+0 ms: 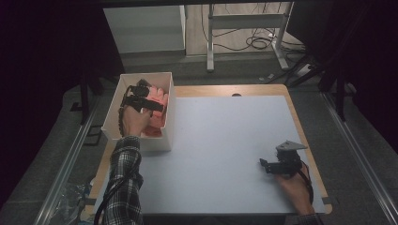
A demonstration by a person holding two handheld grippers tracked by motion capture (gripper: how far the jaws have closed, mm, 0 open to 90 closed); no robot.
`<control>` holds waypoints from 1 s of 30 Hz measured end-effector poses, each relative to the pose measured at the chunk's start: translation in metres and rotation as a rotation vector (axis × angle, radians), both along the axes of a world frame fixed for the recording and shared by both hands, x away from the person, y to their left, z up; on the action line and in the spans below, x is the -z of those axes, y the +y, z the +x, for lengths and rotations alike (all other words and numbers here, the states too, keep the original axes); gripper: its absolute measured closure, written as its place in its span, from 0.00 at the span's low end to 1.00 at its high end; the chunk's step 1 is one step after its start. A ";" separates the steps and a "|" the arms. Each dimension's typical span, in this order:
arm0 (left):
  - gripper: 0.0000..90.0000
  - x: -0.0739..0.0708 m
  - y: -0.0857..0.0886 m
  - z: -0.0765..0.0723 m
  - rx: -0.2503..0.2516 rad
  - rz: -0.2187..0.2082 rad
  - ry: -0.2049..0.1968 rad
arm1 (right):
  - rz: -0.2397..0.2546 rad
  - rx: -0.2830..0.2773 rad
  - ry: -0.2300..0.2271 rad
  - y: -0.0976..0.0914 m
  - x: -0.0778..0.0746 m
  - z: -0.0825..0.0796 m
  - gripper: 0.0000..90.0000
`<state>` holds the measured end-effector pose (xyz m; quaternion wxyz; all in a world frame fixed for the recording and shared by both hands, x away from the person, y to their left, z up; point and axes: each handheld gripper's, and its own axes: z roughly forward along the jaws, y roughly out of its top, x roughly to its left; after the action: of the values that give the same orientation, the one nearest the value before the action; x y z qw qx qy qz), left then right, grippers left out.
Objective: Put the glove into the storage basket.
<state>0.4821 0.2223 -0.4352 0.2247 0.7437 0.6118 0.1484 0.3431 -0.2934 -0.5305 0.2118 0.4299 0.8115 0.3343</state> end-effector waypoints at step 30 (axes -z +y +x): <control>0.01 -0.033 0.003 -0.068 0.102 -0.007 -0.186 | -0.001 0.001 -0.002 0.000 0.000 0.000 0.16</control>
<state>0.4139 0.2257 -0.4018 0.2906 0.7562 0.5500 0.2030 0.3430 -0.2932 -0.5305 0.2128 0.4298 0.8114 0.3341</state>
